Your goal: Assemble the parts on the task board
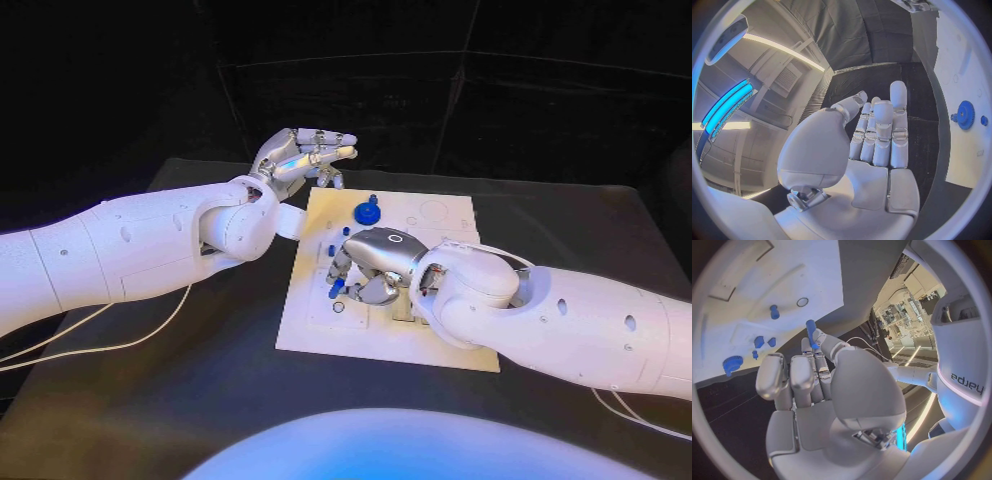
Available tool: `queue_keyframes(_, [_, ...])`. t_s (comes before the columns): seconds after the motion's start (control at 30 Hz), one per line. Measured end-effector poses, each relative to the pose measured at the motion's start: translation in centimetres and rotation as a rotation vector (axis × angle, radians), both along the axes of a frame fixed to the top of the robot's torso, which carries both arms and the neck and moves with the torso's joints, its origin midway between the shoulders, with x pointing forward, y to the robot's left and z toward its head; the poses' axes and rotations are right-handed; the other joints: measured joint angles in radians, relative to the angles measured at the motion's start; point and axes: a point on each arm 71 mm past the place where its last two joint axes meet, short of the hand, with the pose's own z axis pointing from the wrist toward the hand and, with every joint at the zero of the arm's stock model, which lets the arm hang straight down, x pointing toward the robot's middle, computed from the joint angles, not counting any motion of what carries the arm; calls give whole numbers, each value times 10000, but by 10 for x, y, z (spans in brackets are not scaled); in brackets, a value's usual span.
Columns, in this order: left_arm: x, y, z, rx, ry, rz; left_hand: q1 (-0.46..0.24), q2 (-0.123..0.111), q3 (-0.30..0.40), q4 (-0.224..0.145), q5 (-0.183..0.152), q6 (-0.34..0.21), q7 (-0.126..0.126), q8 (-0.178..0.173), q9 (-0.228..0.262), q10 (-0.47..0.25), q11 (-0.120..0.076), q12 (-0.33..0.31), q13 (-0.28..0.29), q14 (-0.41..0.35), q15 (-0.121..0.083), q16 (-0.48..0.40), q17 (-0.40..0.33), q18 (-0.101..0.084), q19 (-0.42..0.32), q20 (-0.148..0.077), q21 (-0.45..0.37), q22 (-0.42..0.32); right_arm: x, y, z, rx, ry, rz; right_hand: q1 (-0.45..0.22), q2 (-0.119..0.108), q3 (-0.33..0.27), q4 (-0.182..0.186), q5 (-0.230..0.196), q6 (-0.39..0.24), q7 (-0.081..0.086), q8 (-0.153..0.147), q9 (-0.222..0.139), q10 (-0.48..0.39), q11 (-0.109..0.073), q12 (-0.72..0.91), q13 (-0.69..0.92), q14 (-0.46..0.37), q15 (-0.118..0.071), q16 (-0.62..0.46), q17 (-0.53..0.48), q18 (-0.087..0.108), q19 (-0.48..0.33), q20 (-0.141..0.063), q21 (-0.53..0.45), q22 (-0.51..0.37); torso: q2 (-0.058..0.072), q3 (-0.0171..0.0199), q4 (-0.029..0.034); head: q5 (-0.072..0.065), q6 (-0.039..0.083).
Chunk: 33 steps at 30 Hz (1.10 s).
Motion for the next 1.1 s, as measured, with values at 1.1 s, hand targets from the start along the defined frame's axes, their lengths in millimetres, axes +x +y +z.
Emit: queue_keyframes(1.1, [0,-3,0,-21,-2,-54,0,0,0,0,0,0,0,0,0,0,0,0,0,0,0,0,0,0,0,0,0,1,4,5,-23,-1088,331,151,-4,-4,-3,1,34,17,19,-90,-32,-2,2,-77,-2,0,1,0,-55,0,-1,0,-1,-25,-7,14,-20,89,-121])
